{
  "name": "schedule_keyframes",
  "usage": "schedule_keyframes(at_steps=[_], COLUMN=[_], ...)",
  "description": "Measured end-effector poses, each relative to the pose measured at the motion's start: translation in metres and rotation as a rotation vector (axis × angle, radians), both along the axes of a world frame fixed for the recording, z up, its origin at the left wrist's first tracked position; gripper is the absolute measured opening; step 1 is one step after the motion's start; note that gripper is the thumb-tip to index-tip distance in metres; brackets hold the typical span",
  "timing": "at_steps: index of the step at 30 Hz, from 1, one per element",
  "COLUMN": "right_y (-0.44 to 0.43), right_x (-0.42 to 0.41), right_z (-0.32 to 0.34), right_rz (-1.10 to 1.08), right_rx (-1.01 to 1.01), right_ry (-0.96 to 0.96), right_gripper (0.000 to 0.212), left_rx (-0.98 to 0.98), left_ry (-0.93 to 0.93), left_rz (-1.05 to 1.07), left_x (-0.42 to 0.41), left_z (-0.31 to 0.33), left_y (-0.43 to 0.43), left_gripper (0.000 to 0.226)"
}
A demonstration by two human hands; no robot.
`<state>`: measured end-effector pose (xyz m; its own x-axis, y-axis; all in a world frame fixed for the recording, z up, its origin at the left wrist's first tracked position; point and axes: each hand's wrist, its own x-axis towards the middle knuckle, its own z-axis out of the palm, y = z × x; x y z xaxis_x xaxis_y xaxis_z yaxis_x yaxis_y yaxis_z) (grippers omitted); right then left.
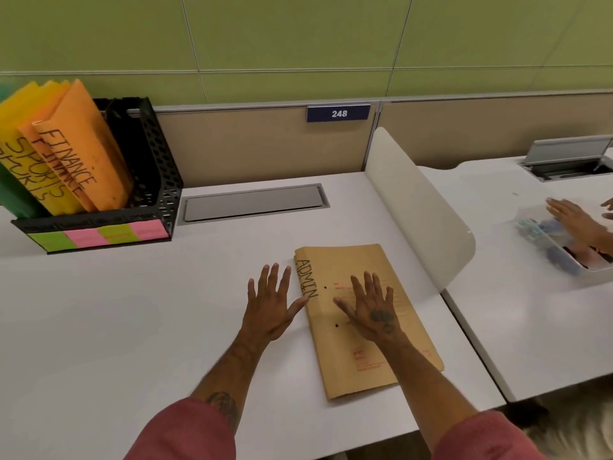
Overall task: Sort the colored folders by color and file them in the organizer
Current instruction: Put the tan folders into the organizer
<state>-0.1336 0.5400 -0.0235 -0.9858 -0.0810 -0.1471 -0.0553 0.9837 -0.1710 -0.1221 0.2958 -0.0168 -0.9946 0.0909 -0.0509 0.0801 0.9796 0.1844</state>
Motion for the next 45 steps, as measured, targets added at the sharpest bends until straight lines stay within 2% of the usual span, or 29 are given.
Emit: schedule_keyframes(at_steps=[4,9,14,20,26,31,39,45], right_y=[0.035,0.071,0.091,0.091,0.089,0.087,0.084,0.078], right_x=[-0.010,-0.017,-0.016,-0.016,-0.023,-0.027,-0.024,-0.021], right_z=[-0.010,-0.023,-0.035,-0.036,-0.028,-0.021,-0.013,-0.007], right_rz=[-0.007,-0.102,-0.205,-0.212,-0.305,-0.340,-0.351,-0.397], right_rx=[-0.017,0.002,-0.070,-0.125,-0.249,-0.250,-0.266,-0.234], right_ry=[-0.050,-0.068,-0.130,-0.002,0.008,0.010,0.011,0.002], right_gripper=[0.096,0.089,0.086,0.070,0.072,0.077,0.081,0.080], left_rx=[0.099,0.241,0.265,0.309,0.351,0.424,0.642,0.980], left_ry=[-0.063,-0.137,-0.166,-0.216,-0.241,-0.221,-0.186,-0.204], left_rz=[0.067,0.203,0.415,0.535,0.565,0.541,0.603,0.650], left_x=[0.001,0.004,0.002,0.002,-0.001,0.000,0.000,0.001], left_z=[-0.012,-0.018,-0.021,-0.028,-0.028,-0.025,-0.013,-0.004], left_y=[0.038,0.072,0.095,0.110,0.119,0.126,0.127,0.131], left_gripper=[0.087,0.086,0.075,0.073,0.078,0.081,0.050,0.032])
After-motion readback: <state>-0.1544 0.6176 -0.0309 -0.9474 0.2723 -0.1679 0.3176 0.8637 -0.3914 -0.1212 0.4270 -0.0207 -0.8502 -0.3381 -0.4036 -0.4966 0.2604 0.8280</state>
